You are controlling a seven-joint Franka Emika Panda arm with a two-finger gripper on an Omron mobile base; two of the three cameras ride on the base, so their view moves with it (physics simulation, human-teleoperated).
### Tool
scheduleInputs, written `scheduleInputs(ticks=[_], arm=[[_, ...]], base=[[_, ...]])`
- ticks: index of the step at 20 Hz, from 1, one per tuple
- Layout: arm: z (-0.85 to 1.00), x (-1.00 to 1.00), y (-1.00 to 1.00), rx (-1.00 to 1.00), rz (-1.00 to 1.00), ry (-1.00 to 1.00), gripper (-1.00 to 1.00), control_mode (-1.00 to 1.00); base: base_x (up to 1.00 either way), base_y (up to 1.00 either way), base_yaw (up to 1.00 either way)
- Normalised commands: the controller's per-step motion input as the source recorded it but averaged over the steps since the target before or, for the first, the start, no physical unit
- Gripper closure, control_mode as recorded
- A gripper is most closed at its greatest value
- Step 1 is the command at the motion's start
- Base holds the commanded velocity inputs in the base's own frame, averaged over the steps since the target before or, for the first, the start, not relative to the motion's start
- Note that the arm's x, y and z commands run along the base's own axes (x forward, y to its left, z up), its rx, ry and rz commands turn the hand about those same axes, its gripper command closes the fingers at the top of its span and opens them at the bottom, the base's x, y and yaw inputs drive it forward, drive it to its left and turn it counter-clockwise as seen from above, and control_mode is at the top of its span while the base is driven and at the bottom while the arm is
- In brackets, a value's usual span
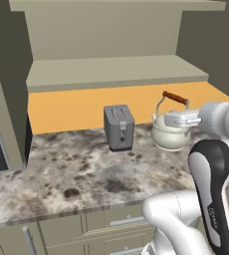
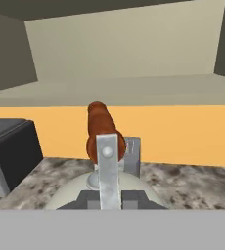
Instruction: Open the cabinet, pick the kettle from the cabinet, and place it in the sink.
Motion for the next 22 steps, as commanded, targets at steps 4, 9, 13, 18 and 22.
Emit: scheduleInputs(ticks=[4,9,13,18,22], arm=[[-0.48,-0.01,0.0,0.0,0.0,-0.02,1.0,-1.0],[-0.47,-0.01,0.0,0.0,0.0,-0.02,1.0,-1.0],[-0.5,-0.01,0.02,0.0,0.0,-0.17,1.0,-1.0],[-0.5,0.03,0.03,0.0,0.0,-0.26,1.0,-1.0],[-0.53,0.09,0.06,0.0,0.0,-0.25,1.0,-1.0]], base=[[0.0,0.0,0.0],[0.0,0.0,0.0],[0.0,0.0,0.0],[0.0,0.0,0.0],[0.0,0.0,0.0]])
